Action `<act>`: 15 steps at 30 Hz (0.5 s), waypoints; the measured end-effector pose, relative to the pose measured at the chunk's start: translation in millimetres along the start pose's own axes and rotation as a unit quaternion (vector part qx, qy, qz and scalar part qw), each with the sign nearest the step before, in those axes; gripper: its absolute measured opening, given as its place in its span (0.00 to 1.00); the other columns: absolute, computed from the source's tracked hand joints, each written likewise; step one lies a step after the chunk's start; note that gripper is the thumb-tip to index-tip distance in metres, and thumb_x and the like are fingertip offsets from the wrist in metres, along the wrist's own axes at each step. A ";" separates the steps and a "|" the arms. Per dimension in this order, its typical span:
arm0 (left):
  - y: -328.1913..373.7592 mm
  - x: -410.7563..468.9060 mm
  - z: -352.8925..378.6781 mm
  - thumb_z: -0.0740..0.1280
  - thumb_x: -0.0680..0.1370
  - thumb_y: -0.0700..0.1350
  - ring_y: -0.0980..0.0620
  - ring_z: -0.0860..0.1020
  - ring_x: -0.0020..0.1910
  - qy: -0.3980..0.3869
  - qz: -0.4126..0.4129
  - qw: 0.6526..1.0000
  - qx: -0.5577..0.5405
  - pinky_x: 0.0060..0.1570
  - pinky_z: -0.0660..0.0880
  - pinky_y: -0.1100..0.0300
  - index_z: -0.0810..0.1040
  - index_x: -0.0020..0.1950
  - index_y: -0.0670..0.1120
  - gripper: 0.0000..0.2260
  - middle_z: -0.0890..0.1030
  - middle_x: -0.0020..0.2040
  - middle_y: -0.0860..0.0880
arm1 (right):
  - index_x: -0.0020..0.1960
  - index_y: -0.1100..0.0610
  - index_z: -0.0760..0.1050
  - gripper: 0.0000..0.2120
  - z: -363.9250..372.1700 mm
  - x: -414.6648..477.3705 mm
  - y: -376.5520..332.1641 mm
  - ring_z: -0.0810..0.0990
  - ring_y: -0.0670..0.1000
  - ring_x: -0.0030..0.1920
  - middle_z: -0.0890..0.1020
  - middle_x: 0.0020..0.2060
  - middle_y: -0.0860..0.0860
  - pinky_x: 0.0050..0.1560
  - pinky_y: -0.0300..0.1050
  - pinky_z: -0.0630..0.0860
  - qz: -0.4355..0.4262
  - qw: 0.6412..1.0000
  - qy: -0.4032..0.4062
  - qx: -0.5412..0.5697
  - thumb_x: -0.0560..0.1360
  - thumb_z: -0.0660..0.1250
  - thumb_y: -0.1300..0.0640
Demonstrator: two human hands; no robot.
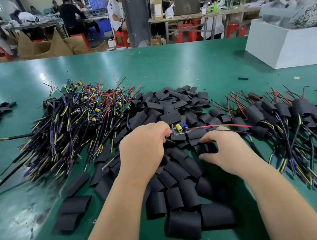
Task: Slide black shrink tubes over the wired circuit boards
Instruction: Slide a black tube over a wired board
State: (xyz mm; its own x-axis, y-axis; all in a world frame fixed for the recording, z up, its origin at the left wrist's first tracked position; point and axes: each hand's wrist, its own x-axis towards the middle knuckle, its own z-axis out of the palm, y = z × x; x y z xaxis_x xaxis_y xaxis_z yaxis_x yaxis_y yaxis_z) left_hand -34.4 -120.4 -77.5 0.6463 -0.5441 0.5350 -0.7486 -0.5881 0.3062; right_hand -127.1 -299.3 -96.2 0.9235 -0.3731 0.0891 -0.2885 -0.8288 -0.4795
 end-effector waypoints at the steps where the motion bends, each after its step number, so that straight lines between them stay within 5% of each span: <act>1: -2.5 -1.2 -0.4 0.60 0.75 0.40 0.49 0.79 0.41 0.009 -0.006 1.000 -0.002 0.33 0.75 0.51 0.81 0.46 0.49 0.11 0.82 0.38 0.53 | 0.56 0.55 0.79 0.15 1.5 0.6 -0.3 0.75 0.52 0.55 0.79 0.52 0.51 0.52 0.37 0.66 0.007 1.000 0.008 0.003 0.70 0.75 0.56; 8: -19.9 -4.9 -2.0 0.58 0.75 0.41 0.50 0.77 0.39 0.045 -0.060 0.996 -0.050 0.35 0.75 0.53 0.80 0.46 0.50 0.11 0.80 0.36 0.55 | 0.38 0.59 0.74 0.09 3.4 0.8 -4.2 0.72 0.46 0.36 0.76 0.37 0.49 0.36 0.44 0.70 0.014 0.998 0.067 0.001 0.70 0.73 0.57; 12: -30.8 -4.5 -2.3 0.57 0.76 0.42 0.52 0.77 0.37 0.064 -0.074 0.992 -0.080 0.35 0.73 0.58 0.80 0.46 0.50 0.12 0.80 0.36 0.56 | 0.40 0.55 0.72 0.10 3.4 0.7 -0.3 0.71 0.44 0.33 0.75 0.36 0.47 0.33 0.41 0.69 0.017 0.999 0.034 -0.001 0.70 0.74 0.57; 15: -36.6 -4.0 -2.9 0.57 0.75 0.40 0.53 0.75 0.34 0.085 -0.073 0.989 -0.100 0.34 0.72 0.59 0.80 0.48 0.48 0.12 0.80 0.35 0.57 | 0.52 0.51 0.76 0.14 2.0 0.6 2.1 0.74 0.48 0.41 0.78 0.45 0.48 0.42 0.41 0.70 0.021 0.999 0.024 0.042 0.70 0.75 0.57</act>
State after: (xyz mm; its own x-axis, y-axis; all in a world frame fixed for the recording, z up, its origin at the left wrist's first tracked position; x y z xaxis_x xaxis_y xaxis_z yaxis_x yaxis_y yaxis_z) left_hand -10.0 -95.0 -88.5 0.7287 -0.3429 0.5928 -0.6738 -0.5136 0.5312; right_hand -126.7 -300.4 -98.9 0.8977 -0.4272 0.1076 -0.3024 -0.7751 -0.5548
